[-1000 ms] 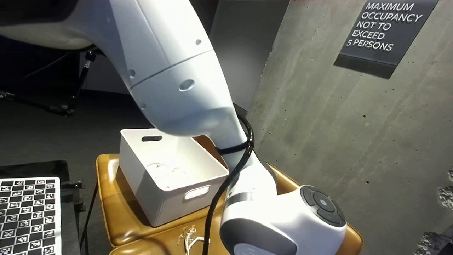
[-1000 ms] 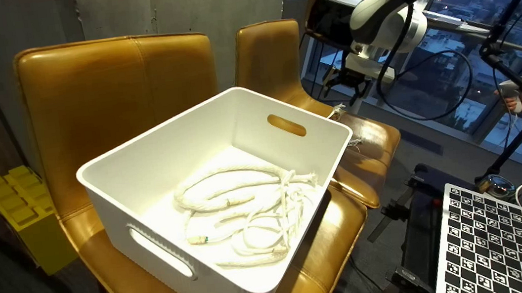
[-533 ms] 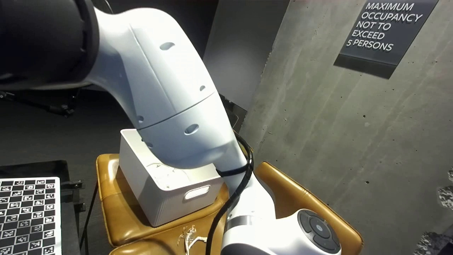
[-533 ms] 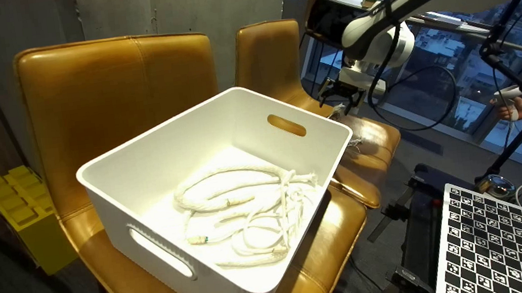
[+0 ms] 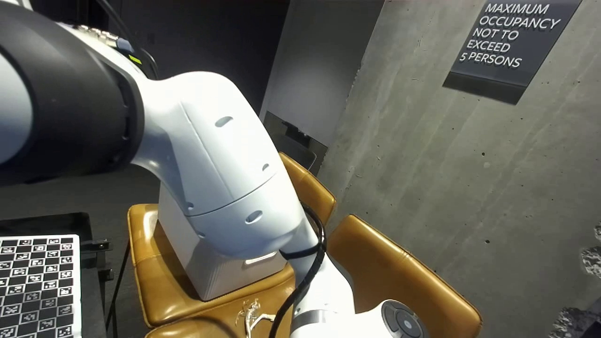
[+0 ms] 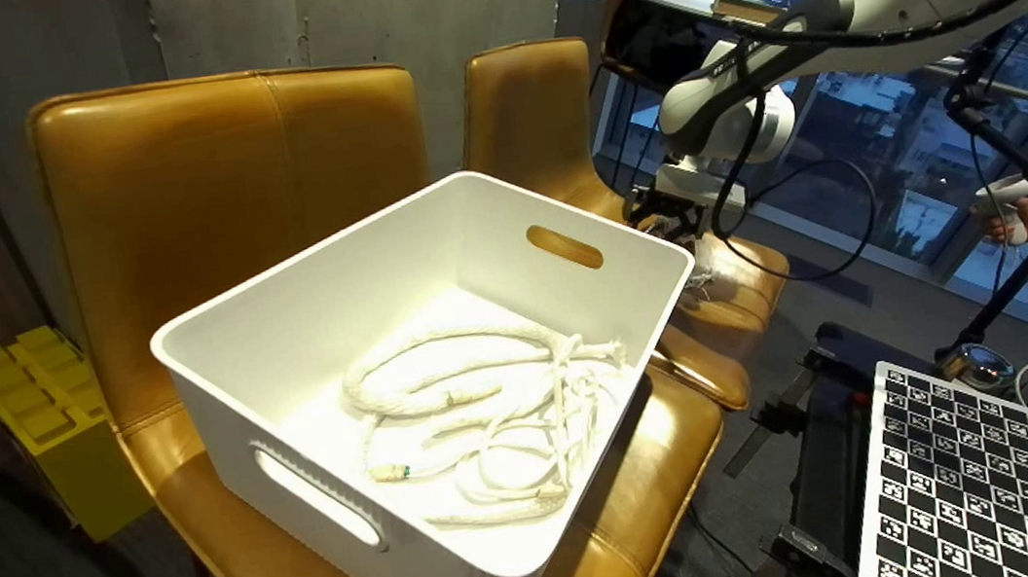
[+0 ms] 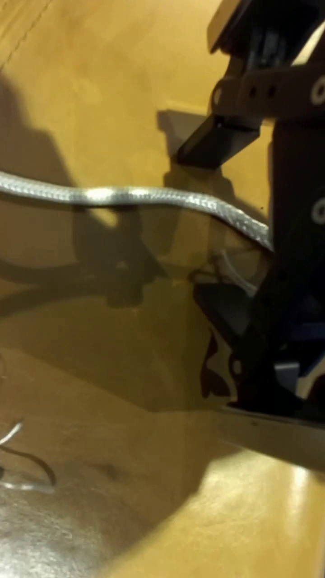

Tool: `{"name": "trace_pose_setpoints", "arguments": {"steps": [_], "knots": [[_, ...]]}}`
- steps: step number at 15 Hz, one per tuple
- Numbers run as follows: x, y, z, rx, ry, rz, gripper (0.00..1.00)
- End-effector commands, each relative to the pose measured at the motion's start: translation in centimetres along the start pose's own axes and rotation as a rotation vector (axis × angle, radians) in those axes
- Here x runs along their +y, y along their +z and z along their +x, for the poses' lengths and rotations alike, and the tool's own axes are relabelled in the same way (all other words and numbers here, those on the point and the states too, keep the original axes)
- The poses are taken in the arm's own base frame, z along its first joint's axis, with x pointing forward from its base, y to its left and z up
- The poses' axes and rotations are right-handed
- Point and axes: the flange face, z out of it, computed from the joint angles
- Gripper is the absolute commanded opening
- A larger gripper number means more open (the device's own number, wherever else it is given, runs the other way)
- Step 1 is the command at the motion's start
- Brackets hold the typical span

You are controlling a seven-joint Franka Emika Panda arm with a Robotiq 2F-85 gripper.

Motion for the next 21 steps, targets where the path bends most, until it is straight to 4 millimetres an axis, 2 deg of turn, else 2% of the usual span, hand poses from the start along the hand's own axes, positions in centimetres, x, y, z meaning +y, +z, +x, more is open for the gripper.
{"name": "trace_pose_setpoints", "arguments": {"steps": [1, 4, 7, 9, 10, 13, 14, 16, 21], "knots": [[0.0, 0.8, 0.7, -0.014, 0.004, -0.016, 0.43], [-0.1, 0.6, 0.7, -0.014, -0.004, -0.015, 0.2], [0.0, 0.2, 0.5, -0.008, -0.013, -0.015, 0.01], [-0.3, -0.8, -0.1, -0.008, -0.027, -0.01, 0.0], [-0.7, -1.6, -0.8, -0.002, -0.044, -0.008, 0.03], [-2.6, -5.0, -3.8, 0.004, -0.131, 0.005, 0.03], [-3.2, -5.5, -4.9, 0.013, -0.172, 0.011, 0.03], [-5.1, -7.0, -7.5, 0.031, -0.277, 0.021, 0.03], [-10.2, -12.2, -15.8, 0.103, -0.477, 0.058, 0.03]]}}
